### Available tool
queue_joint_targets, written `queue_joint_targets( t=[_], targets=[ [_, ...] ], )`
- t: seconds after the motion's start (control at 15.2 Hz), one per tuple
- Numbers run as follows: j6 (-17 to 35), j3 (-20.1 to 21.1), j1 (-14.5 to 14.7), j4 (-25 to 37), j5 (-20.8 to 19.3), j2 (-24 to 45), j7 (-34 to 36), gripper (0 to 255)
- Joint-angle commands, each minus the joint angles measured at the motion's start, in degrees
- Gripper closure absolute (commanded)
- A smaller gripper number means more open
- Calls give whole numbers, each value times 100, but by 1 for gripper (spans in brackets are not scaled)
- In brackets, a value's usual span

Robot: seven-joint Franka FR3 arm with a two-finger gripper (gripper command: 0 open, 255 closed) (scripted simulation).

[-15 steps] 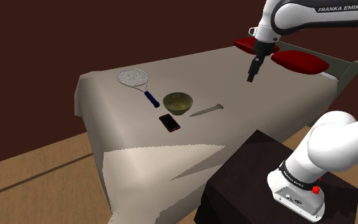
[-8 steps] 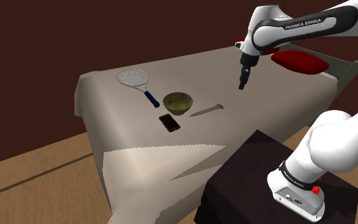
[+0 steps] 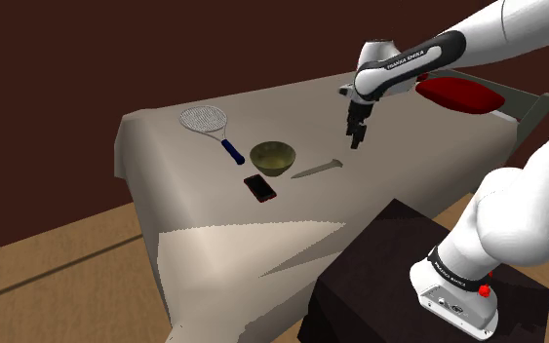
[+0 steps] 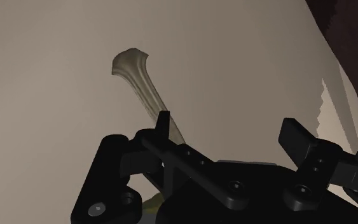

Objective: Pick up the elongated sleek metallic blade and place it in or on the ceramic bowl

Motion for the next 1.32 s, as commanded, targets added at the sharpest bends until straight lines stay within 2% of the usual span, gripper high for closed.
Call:
queue_joint_targets(
  t=[0.0,0.2,0.46,0.79,1.25],
  targets=[
    [292,-88,105,178,317,536,-652,0],
    [621,-56,129,481,845,1300,-1580,0],
    [937,233,-30,967,1476,2262,-2709,0],
    [1208,757,-340,1668,1944,3337,-3832,0],
    [1556,932,-466,1699,2149,3731,-3995,0]
  ],
)
